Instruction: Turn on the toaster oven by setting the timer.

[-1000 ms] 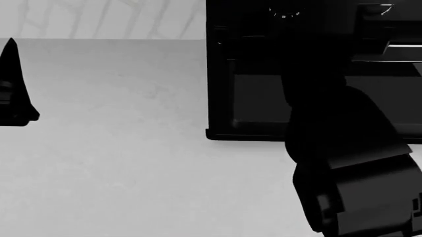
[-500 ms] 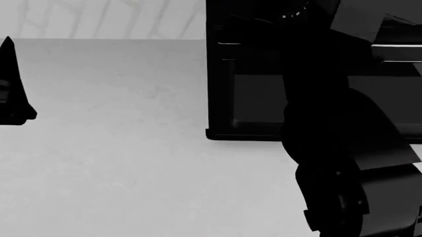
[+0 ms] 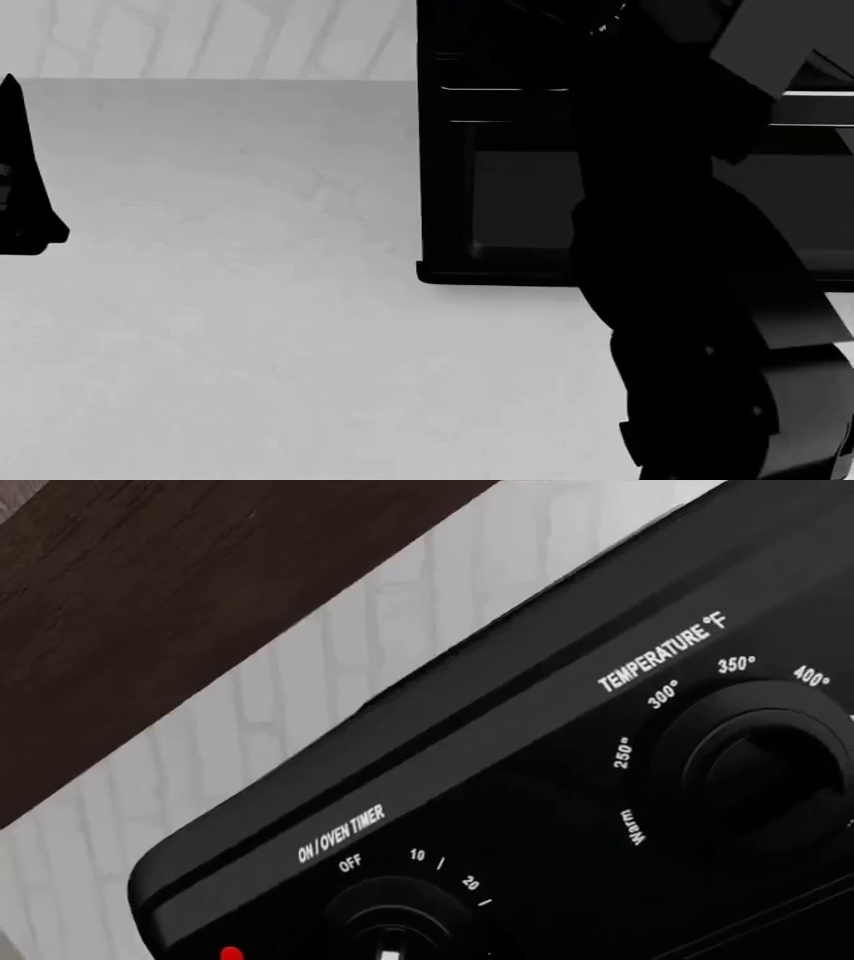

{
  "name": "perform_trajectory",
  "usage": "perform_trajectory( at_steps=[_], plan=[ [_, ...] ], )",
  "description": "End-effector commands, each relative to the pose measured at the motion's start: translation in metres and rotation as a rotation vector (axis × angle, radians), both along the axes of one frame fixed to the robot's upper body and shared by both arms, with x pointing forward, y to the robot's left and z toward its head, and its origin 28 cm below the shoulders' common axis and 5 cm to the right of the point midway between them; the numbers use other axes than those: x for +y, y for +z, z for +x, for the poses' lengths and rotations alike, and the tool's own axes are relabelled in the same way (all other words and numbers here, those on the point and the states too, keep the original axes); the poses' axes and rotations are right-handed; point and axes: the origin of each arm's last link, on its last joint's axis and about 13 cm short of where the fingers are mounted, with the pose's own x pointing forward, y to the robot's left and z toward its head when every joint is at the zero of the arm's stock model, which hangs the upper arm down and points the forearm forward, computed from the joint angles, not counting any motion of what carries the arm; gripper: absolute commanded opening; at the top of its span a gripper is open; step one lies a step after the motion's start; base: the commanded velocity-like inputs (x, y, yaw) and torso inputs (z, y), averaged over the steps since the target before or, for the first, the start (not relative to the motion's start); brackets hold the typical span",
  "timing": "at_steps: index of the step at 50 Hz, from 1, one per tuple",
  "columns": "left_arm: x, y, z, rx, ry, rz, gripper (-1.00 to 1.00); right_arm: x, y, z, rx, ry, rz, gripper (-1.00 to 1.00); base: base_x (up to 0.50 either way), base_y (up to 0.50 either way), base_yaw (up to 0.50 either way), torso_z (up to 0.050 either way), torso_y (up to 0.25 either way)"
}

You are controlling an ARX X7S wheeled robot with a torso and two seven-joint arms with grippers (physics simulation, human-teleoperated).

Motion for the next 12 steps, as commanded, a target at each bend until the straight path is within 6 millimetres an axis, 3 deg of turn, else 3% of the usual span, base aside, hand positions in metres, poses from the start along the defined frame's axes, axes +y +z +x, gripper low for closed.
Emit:
perform_trajectory(
  at_steps=[1, 12],
  plan=[
    [0.0006, 0.0011, -0.0014, -0.002, 0.002, -0.001, 1.0, -0.012, 0.012, -0.0125, -0.07, -0.103, 0.009, -1.0, -0.02, 0.0, -0.01, 0.0, 0.01],
    [0.0011, 0.0013, -0.0012, -0.004, 0.004, 0.001, 1.0, -0.0122, 0.0122, -0.0134, -0.058, -0.092, 0.096, -1.0, -0.01, 0.0, -0.01, 0.0, 0.005]
  ],
)
